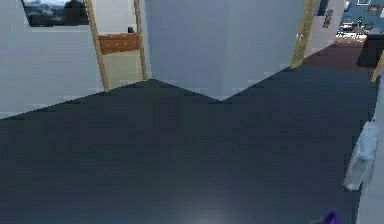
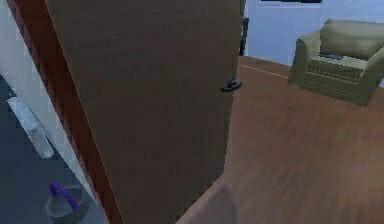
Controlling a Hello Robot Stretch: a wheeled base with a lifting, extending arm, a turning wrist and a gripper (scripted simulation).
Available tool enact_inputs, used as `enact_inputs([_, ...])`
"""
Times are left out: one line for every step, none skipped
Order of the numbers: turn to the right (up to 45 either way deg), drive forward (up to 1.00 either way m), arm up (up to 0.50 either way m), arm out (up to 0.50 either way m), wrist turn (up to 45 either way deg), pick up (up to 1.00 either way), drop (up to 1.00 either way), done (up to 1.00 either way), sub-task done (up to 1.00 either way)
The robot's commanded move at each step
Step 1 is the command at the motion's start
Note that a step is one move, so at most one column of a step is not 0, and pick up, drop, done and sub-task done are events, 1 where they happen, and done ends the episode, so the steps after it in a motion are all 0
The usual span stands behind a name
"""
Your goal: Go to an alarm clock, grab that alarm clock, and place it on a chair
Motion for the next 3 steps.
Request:
enact_inputs([0.0, 0.1, 0.0, 0.0, 0.0, 0.0, 0.0, 0.0, 0.0])
enact_inputs([-15.0, 0.0, 0.0, 0.0, 0.0, 0.0, 0.0, 0.0, 0.0])
enact_inputs([0.0, 1.0, 0.0, 0.0, 0.0, 0.0, 0.0, 0.0, 0.0])
